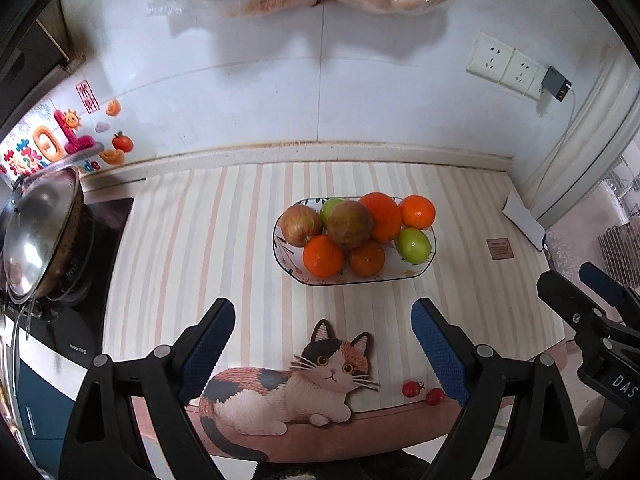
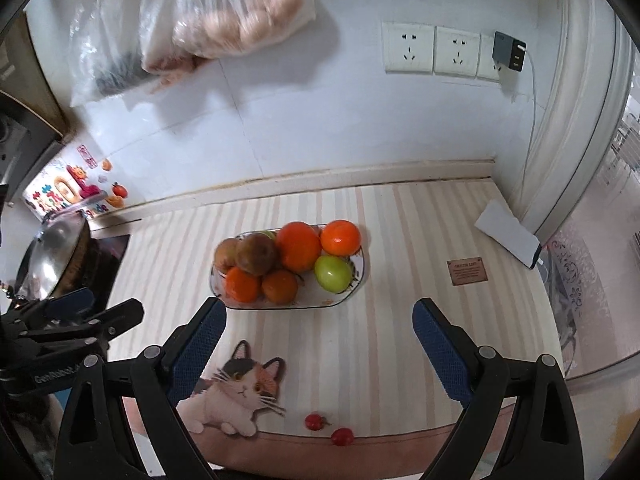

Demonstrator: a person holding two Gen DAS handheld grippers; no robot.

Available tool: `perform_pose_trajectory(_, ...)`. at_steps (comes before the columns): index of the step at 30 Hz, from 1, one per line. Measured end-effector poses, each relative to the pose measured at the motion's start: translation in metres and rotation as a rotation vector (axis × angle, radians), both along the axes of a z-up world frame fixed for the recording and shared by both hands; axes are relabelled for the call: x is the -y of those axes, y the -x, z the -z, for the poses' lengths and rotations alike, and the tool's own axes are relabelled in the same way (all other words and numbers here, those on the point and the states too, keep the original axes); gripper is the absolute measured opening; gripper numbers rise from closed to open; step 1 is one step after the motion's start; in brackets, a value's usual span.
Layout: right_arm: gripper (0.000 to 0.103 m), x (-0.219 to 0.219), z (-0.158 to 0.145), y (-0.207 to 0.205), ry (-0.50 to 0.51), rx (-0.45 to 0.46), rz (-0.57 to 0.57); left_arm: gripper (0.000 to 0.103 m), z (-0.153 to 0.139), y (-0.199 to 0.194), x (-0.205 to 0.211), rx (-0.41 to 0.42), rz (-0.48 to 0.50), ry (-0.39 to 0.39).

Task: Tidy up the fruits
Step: 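Withdraw both tools toward the two cherry tomatoes by the mat, then grasp a cherry tomato with the left tool while the right tool grasps the other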

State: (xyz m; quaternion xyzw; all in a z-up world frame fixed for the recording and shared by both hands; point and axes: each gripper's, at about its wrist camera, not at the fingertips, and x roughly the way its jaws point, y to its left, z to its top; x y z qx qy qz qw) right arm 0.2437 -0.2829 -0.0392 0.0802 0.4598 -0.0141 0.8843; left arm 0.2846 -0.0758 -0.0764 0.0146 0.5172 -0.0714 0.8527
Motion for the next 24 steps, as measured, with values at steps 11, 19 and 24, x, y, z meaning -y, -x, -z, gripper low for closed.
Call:
perform_pose_trajectory(11, 0.096, 0.016, 0.069, 0.004, -0.104, -0.212, 0.024, 0.090, 0.050, 0.000, 0.018, -0.143, 0.049, -0.052)
perform_pose_trajectory(19, 0.068, 0.032, 0.191, 0.030, -0.197, -0.469, 0.058, 0.090, 0.136, -0.001, 0.044, -0.353, 0.157, -0.120)
perform_pose_trajectory(24, 0.053, 0.032, 0.236, 0.048, -0.224, -0.534, 0.075, 0.090, 0.179, 0.005, 0.054, -0.459, 0.209, -0.135)
